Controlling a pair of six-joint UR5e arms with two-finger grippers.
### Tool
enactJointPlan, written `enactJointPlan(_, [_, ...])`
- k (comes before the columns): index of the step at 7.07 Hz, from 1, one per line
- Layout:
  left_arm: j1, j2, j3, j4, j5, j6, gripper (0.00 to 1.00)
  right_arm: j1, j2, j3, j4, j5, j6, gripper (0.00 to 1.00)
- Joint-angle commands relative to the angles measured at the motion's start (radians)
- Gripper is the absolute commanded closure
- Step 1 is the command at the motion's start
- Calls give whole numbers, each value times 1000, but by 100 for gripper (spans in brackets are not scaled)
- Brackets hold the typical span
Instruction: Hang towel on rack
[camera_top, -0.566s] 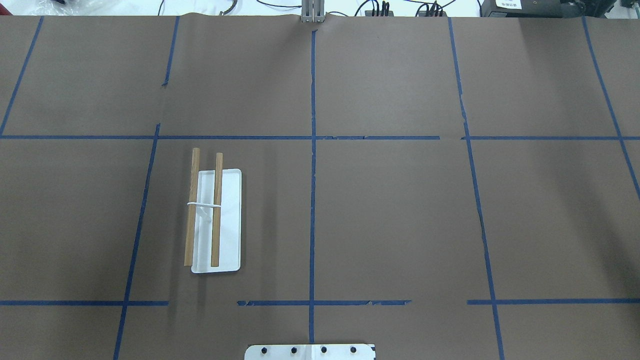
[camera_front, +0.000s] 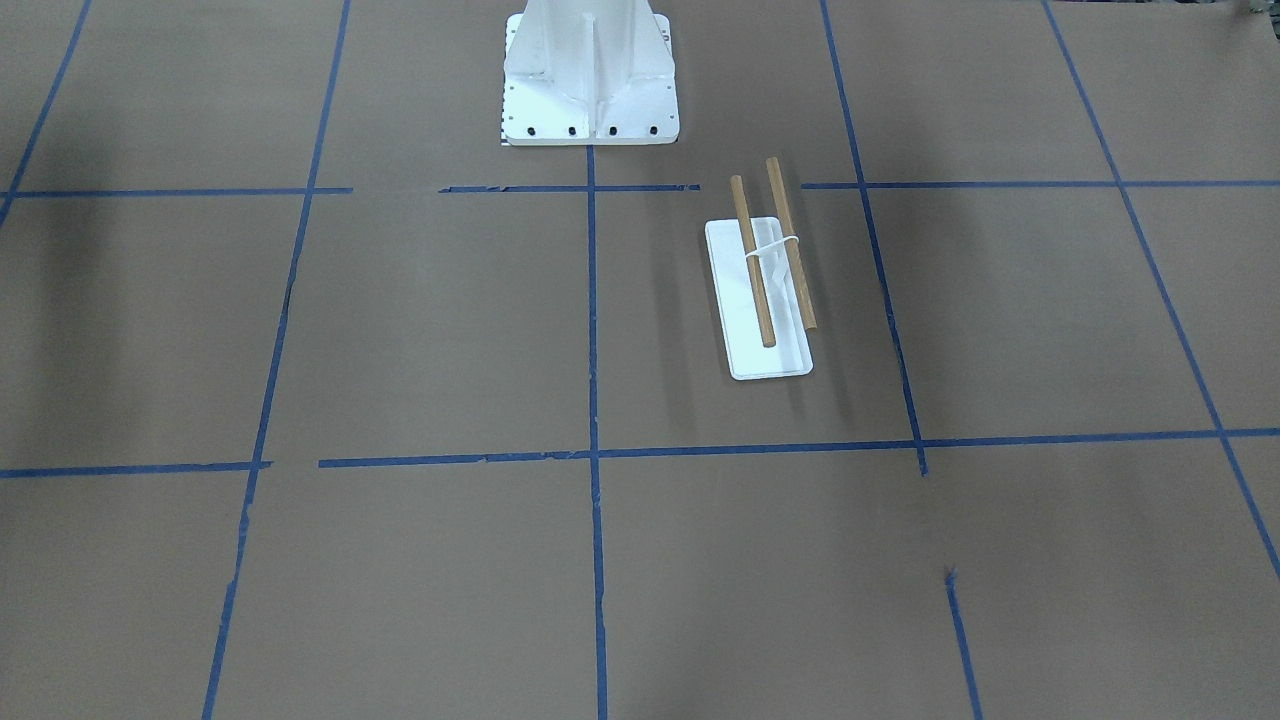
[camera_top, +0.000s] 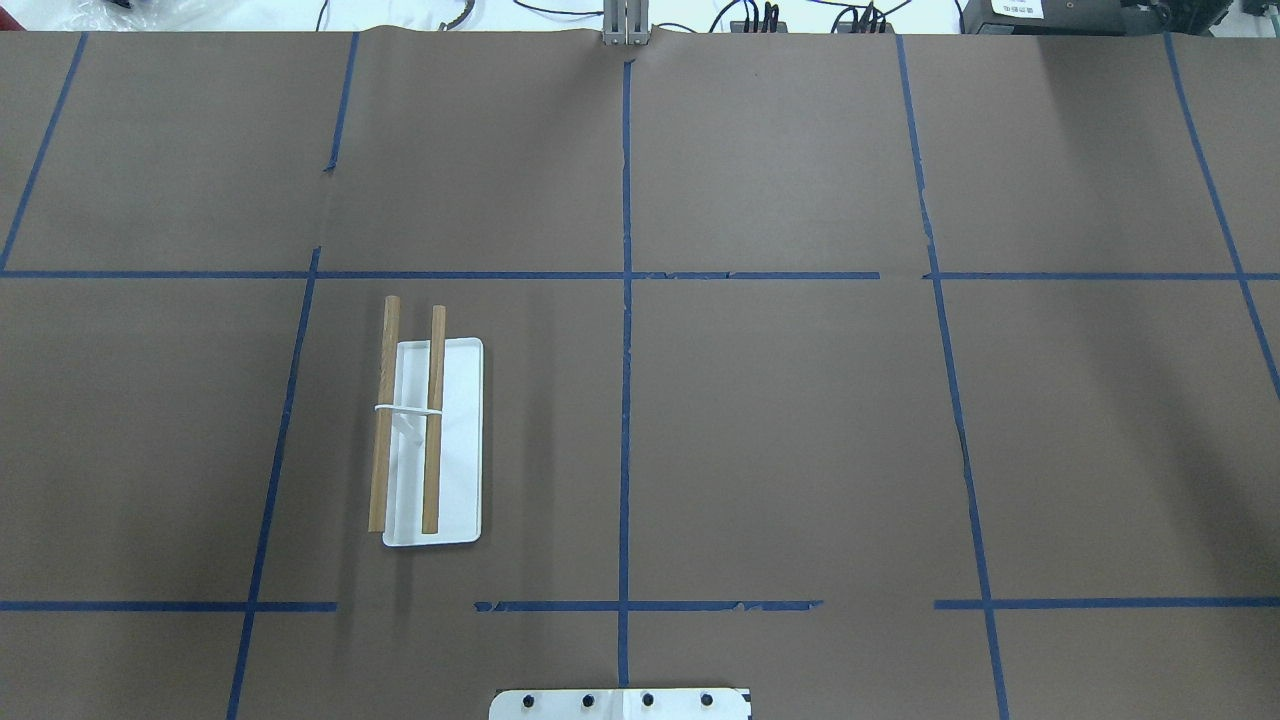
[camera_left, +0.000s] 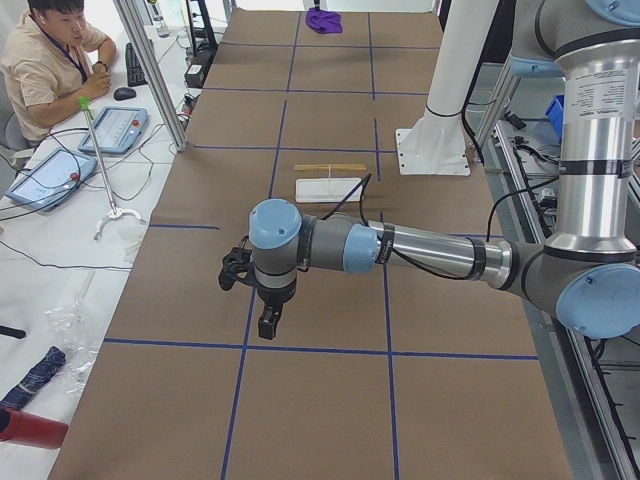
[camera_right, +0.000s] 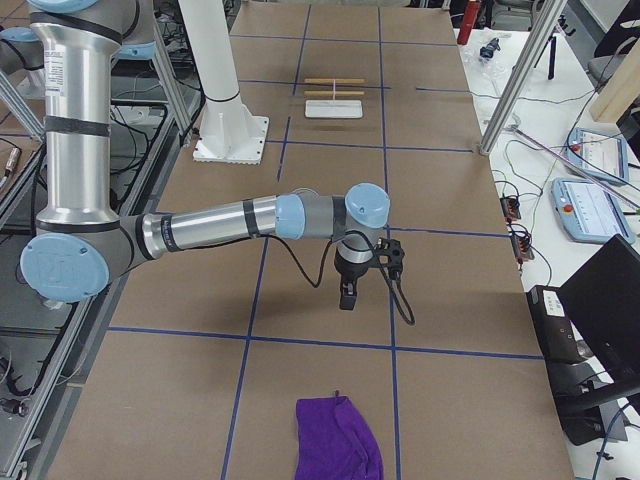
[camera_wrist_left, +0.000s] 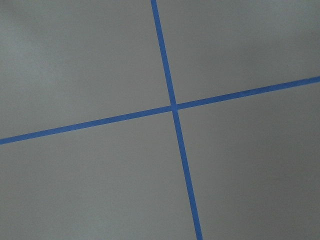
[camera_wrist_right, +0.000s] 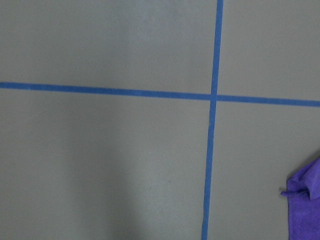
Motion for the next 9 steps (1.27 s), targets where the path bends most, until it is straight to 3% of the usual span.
enactJointPlan(1, [1, -2, -3, -197, 1, 4, 0, -8, 63, -1, -2, -41, 66, 0])
enactJointPlan(3, [-1, 1, 63, -653, 1, -10, 0, -7, 49, 20, 32, -15, 51, 0])
enactJointPlan(4, [2, 4, 88, -771, 0, -16, 0, -7, 40, 25, 69, 52, 46, 0])
enactJointPlan(7, [1, 11, 86, -849, -87, -117, 0, -22, 3, 22, 303, 50, 66, 0])
enactJointPlan(9, [5, 9, 83, -846, -86, -110, 0, -25, -156, -41, 525, -22, 50, 0])
